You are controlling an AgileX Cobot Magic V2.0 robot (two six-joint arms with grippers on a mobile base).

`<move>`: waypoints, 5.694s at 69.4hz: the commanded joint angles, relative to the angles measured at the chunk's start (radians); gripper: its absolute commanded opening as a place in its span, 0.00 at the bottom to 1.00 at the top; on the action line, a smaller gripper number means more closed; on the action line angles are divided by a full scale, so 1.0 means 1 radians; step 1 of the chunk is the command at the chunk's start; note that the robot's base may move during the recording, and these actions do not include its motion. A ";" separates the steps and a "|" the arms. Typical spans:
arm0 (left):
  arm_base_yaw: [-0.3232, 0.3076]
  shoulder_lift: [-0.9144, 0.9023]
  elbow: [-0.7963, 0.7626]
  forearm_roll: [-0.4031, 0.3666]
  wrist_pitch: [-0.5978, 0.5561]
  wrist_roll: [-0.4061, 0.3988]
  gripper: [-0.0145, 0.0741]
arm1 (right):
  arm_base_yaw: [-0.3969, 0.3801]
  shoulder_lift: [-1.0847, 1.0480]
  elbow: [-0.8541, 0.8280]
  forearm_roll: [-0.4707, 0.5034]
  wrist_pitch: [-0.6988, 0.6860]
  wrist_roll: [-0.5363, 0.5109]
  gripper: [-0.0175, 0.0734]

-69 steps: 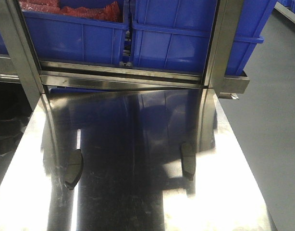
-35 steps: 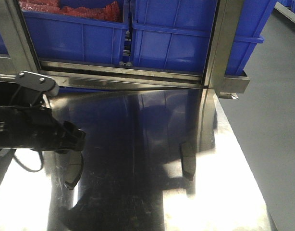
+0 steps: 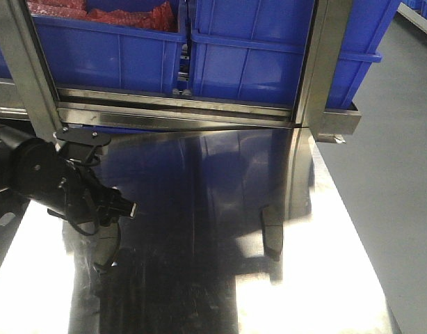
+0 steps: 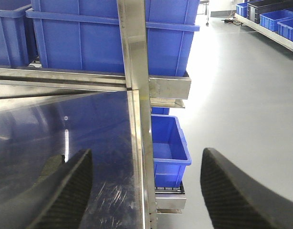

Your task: Move and align brake pads A on conveyor

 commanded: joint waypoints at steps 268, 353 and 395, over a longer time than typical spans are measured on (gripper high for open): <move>-0.004 -1.488 0.638 0.004 -0.033 -0.079 0.15 | -0.002 0.009 -0.028 -0.006 -0.077 -0.007 0.71; -0.004 -1.488 0.638 0.004 -0.033 -0.079 0.15 | -0.002 0.009 -0.028 -0.004 -0.076 -0.006 0.71; -0.004 -1.488 0.638 0.004 -0.033 -0.079 0.16 | -0.002 0.372 -0.236 0.040 0.072 -0.007 0.71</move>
